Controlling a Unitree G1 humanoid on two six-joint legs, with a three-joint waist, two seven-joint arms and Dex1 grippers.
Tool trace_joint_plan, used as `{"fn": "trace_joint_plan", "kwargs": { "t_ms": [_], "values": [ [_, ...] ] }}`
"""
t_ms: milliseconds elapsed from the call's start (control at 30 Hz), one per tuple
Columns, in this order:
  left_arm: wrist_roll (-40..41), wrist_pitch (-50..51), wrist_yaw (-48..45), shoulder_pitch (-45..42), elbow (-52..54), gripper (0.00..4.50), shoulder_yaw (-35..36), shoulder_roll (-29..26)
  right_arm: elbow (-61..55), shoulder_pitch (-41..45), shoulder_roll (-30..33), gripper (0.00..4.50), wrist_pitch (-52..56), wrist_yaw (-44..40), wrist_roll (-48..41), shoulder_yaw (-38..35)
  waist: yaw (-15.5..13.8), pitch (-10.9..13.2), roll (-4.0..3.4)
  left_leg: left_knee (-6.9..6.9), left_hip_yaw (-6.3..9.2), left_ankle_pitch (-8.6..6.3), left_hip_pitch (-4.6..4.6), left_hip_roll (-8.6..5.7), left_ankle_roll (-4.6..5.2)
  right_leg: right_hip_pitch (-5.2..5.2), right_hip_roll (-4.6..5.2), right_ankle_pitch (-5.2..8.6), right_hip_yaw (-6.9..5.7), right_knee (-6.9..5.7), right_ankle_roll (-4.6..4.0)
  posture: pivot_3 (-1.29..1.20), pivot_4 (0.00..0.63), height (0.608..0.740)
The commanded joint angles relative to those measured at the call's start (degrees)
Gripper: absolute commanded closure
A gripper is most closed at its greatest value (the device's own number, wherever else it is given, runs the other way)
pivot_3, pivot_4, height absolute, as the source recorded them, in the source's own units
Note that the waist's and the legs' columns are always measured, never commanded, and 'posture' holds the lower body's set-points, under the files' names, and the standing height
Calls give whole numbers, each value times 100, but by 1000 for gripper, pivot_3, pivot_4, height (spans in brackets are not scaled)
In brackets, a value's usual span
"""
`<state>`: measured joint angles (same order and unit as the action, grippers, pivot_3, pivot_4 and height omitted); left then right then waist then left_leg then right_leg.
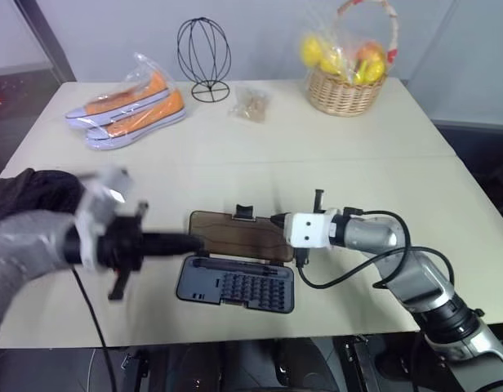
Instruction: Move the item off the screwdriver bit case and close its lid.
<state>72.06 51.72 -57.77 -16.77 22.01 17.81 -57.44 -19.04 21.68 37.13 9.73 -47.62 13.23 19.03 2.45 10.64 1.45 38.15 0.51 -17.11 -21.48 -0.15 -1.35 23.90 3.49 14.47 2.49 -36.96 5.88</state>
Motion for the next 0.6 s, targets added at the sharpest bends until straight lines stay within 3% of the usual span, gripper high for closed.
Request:
{"fn": "trace_joint_plan", "kwargs": {
  "t_ms": [33,300,433,600],
  "values": [
    [-790,-232,616,-659,-1068,4500,-243,280,-124,53,53,4458,-254,82,73,-129,-2,0,0,-1,-1,0,0,-3,0,0,0,1,2,-1,2,0,150,740],
    [-3497,-1841,262,-1538,-2950,4500,-1672,757,-183,24,86,4458,-483,80,158,-151,-14,0,2,-1,-2,0,-12,-8,-1,10,-12,0,3,3,1,0,150,740],
    [-4113,-2427,-524,-1391,-3127,4500,-2197,857,-202,33,77,4458,-513,91,182,-168,-9,0,2,3,-4,1,-50,-6,-2,49,-11,0,5,-2,2,0,150,740],
    [-4726,-2832,-647,-1433,-3612,4500,-2412,1126,-291,22,83,4458,-552,116,202,-207,-14,0,2,8,-2,2,-74,-6,-2,70,-12,-1,3,-4,3,0,150,740]
  ]
}}
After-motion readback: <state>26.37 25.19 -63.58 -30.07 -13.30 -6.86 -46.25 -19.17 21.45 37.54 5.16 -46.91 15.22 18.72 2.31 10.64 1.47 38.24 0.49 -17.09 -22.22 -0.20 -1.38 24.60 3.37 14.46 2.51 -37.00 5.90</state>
